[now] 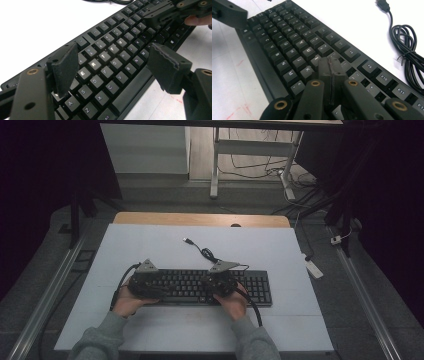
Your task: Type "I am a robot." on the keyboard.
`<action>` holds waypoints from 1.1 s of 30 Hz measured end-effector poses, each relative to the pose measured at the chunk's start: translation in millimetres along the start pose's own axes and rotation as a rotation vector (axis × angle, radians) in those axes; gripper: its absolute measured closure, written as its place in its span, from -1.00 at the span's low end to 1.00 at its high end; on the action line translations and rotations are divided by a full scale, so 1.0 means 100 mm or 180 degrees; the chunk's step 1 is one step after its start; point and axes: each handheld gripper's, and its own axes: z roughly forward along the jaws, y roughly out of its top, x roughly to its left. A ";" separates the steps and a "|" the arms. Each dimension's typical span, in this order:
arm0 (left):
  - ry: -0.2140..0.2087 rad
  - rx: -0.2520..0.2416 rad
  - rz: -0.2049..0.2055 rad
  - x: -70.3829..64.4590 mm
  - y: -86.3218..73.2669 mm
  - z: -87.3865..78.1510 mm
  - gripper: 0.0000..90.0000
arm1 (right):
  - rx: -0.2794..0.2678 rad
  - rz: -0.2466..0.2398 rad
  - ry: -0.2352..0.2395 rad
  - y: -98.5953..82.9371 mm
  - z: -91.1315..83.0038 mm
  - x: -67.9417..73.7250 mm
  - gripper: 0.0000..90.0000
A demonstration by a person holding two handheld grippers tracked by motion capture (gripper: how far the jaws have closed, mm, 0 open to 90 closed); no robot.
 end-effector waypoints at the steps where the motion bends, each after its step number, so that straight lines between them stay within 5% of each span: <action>1: 0.0002 0.0003 0.0000 0.00 0.00 0.00 -0.44 | 0.0003 -0.0007 -0.0006 0.00 0.01 0.00 0.98; 26: 0.0006 0.0005 0.0019 0.00 0.00 0.00 -0.44 | 0.0207 -0.0117 -0.0102 0.06 0.21 0.01 0.99; 33: 0.0015 -0.0001 0.0018 0.01 -0.01 -0.01 -0.44 | 0.0075 -0.0119 -0.0101 0.06 0.14 0.02 0.99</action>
